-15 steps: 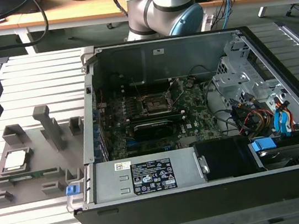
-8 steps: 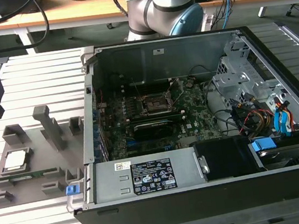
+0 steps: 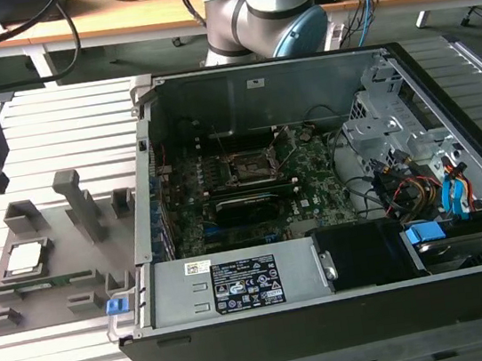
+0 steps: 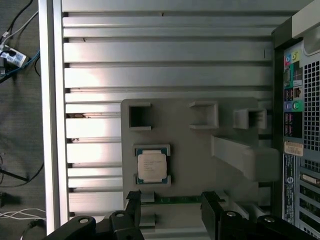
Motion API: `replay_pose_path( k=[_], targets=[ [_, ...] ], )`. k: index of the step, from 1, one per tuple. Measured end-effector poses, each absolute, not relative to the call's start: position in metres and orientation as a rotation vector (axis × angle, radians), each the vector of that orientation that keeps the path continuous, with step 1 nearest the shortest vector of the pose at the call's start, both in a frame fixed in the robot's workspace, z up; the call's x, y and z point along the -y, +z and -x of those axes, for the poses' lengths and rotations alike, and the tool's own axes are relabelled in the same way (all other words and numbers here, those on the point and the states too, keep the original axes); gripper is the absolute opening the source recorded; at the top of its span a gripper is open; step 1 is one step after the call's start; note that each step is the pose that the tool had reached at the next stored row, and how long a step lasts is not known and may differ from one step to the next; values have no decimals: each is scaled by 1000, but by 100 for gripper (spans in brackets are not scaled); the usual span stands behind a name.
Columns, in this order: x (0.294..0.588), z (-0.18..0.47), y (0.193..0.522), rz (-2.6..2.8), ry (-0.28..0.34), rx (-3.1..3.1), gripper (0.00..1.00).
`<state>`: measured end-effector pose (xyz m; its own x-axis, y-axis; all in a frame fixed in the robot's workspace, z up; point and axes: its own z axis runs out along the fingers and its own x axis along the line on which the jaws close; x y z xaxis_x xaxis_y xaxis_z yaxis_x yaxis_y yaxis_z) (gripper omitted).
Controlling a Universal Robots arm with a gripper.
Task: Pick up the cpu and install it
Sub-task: 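Pick up the cpu and move it towards the insertion slot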
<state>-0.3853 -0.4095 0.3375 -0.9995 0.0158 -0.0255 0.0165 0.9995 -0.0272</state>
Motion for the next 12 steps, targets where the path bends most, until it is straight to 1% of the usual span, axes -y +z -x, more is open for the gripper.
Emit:
replay_pose_path(
  k=[12],
  targets=[
    [410, 385, 326, -25, -43, -3116, 60]
  ],
)
